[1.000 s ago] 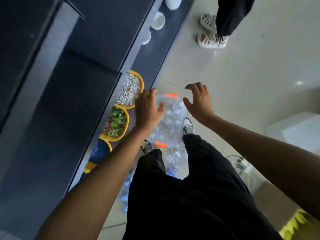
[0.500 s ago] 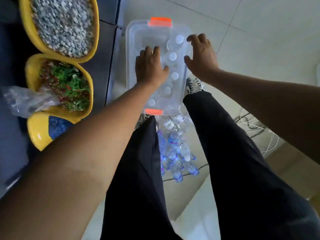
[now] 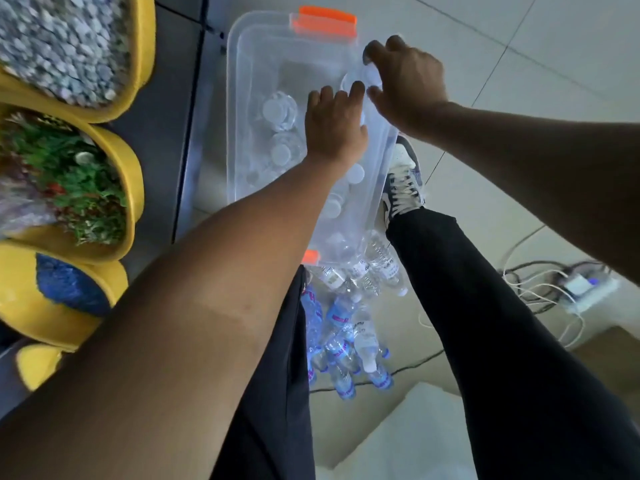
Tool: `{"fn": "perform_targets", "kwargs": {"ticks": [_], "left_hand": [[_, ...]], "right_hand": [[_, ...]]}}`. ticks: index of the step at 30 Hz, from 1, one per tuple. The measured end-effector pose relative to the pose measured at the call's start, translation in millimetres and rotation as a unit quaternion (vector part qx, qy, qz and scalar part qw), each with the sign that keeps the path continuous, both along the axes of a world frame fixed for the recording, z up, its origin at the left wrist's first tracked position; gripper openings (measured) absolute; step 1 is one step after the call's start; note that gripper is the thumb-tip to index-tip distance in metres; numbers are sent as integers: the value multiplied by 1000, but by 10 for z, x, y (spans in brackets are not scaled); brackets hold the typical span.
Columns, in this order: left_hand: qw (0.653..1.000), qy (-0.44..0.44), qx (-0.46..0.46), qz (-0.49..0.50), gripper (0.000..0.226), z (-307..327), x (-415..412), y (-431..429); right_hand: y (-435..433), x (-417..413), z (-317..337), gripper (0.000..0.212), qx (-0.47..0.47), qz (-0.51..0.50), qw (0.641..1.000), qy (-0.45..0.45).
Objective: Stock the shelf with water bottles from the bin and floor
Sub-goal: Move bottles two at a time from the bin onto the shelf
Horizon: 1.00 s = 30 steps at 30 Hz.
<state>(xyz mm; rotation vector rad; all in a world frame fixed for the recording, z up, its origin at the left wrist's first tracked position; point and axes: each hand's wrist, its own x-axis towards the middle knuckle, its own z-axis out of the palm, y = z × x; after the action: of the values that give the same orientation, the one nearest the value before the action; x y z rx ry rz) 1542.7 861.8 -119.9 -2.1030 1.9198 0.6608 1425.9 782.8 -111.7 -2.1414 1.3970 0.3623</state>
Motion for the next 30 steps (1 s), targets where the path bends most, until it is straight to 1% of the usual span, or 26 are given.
{"fn": "perform_targets", "kwargs": {"ticks": [4, 7, 11, 14, 18, 22, 26, 30], "left_hand": [[999, 2, 18, 38, 45, 91, 19, -37], [998, 13, 7, 56, 42, 237, 39, -49], [997, 34, -17, 74, 40, 580, 53, -75], [993, 52, -42, 101, 40, 955, 110, -82], [979, 85, -106, 154, 33, 1752, 208, -142], [951, 140, -187, 202, 22, 2741, 225, -246], [923, 180, -245, 236, 22, 3859, 283, -326], [892, 215, -310, 250, 21, 4935, 387, -323]], "right_hand": [[-85, 2, 59, 36, 23, -15, 999, -19], [-86, -20, 216, 37, 27, -38, 998, -35], [-91, -45, 585, 36, 31, -67, 995, -62], [-82, -56, 968, 33, 21, -78, 992, -93], [-110, -40, 1754, 32, -7, -110, 982, -153], [-116, -53, 2656, 33, -46, -110, 971, -207], [-160, -42, 3776, 34, -84, -90, 960, -252], [-227, -11, 4921, 34, -138, -59, 940, -306]]}}
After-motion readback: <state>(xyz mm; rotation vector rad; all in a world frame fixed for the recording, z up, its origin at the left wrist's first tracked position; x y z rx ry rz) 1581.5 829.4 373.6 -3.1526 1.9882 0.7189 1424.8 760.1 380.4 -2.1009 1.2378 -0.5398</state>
